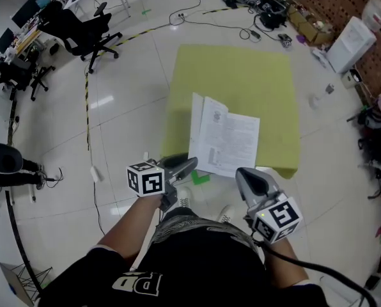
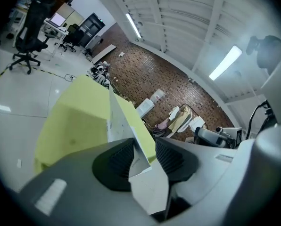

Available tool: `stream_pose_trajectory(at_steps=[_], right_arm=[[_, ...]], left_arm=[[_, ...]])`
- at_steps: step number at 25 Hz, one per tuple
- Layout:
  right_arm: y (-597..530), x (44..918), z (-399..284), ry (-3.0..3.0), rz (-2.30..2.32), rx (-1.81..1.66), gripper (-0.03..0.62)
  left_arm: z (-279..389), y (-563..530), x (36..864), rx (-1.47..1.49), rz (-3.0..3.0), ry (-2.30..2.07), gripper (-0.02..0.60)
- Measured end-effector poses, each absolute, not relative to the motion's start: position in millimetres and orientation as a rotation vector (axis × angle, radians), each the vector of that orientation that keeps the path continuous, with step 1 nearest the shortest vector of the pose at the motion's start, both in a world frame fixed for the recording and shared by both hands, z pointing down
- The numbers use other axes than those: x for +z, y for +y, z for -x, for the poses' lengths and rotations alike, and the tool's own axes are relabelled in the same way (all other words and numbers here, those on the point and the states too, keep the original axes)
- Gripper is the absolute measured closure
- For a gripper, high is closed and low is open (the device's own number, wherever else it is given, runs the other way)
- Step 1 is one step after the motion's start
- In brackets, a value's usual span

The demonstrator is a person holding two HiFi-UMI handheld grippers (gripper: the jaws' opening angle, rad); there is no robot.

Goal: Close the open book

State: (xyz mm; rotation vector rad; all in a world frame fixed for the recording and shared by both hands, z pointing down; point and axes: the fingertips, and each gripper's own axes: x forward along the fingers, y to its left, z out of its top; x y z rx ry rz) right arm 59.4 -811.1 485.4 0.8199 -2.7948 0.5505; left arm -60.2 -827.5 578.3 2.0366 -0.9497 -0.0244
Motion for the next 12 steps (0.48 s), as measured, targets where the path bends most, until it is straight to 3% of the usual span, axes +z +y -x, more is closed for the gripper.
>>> stream_pose_trajectory(at_steps=[12], right_arm=[[-781.4, 461.6, -140.7, -2.81, -0.895, 0.464, 0.588]], left_arm=[[-50.5, -808.8, 538.4, 0.045, -2.223, -0.827, 0.43]])
